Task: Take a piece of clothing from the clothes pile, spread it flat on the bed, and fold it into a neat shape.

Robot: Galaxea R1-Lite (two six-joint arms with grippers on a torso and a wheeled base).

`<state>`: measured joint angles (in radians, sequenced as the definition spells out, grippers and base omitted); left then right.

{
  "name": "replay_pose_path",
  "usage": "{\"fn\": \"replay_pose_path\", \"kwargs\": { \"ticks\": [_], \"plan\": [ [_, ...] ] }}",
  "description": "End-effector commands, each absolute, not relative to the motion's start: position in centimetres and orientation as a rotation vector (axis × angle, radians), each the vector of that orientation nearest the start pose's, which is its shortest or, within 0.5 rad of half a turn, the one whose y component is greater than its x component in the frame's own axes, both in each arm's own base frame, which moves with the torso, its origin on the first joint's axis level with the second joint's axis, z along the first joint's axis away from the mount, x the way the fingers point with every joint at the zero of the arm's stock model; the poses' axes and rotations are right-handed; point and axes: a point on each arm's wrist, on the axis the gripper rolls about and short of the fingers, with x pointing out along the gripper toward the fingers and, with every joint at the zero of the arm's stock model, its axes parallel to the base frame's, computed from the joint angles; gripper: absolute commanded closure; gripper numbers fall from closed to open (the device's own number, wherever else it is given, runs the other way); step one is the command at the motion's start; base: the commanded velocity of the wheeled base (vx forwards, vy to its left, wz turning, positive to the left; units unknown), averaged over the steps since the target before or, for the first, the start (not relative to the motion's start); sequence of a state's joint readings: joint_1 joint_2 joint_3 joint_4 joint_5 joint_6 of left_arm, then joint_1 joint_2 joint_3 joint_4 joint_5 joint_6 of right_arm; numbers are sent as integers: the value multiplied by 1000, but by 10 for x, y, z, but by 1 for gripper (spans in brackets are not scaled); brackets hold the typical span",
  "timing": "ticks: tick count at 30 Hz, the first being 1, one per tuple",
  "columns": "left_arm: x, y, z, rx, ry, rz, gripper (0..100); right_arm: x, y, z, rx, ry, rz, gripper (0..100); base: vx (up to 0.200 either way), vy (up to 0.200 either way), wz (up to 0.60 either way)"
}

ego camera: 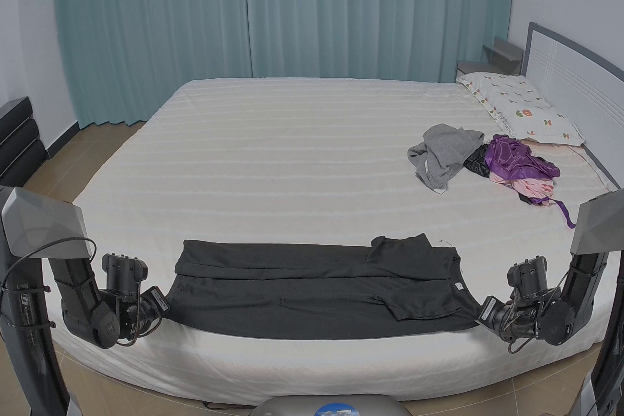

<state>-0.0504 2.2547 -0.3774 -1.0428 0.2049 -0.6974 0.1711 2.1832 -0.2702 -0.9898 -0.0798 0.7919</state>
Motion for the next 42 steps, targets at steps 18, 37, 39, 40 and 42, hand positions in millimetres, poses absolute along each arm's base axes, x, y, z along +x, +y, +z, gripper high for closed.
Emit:
{"fn": "replay_pose_path", "kwargs": {
  "ticks": [18, 37, 39, 40, 42],
  "plan": [
    [279, -6, 8, -628, 645, 280, 0, 258, 27, 20, 694, 667, -156, 0, 0, 0, 0],
    [347, -25, -26, -611, 833, 87, 0, 282, 19, -24, 630, 761, -34, 0, 0, 0, 0],
    [348, -24, -32, -575, 833, 79, 0, 285, 20, -24, 623, 753, -27, 0, 0, 0, 0],
    [348, -23, -32, -570, 825, 80, 0, 287, 20, -23, 622, 749, -20, 0, 0, 0, 0],
    [347, -23, -33, -569, 814, 77, 0, 289, 21, -22, 627, 745, 6, 0, 0, 0, 0]
  ]
}}
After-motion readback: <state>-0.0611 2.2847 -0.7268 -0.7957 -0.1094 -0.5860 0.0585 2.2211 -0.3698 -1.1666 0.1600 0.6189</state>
